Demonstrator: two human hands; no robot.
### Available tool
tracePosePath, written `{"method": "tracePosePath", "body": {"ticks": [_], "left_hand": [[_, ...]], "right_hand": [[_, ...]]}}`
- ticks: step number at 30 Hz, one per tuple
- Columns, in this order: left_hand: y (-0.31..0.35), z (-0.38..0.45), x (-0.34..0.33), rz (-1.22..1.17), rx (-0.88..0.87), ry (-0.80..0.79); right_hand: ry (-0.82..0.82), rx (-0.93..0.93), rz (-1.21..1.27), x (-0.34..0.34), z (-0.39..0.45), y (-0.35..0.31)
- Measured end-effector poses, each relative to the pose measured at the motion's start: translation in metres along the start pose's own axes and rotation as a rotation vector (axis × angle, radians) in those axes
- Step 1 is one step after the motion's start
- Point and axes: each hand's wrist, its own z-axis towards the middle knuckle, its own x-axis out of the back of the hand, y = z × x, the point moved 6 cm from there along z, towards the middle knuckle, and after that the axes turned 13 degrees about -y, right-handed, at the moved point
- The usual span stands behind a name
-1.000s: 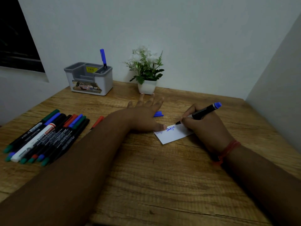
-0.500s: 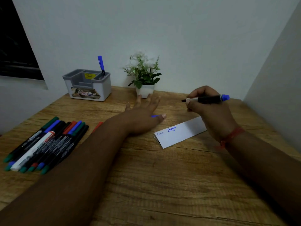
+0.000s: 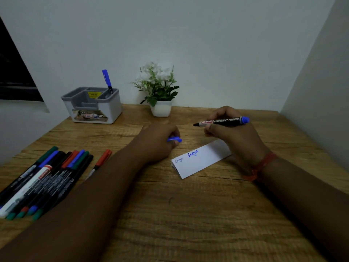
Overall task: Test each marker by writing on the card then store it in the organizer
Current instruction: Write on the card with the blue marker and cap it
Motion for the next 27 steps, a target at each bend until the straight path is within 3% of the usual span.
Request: {"method": "tracePosePath", "body": {"ticks": [4, 9, 27], "left_hand": [[0.004, -0.005, 0.011, -0.156, -0.084, 0.157], [0.013, -0.012, 0.018, -0.224, -0.132, 0.24], [0.032, -0.02, 0.021, -0.308, -0.309, 0.277]], "right_hand": [[-0.004, 0.01, 0.157, -0.003, 0.0, 0.002], [-0.003, 0.02, 0.231, -0.005, -0.002, 0.001], [-0.047, 0.047, 0.154, -0.01, -0.003, -0.002]]}}
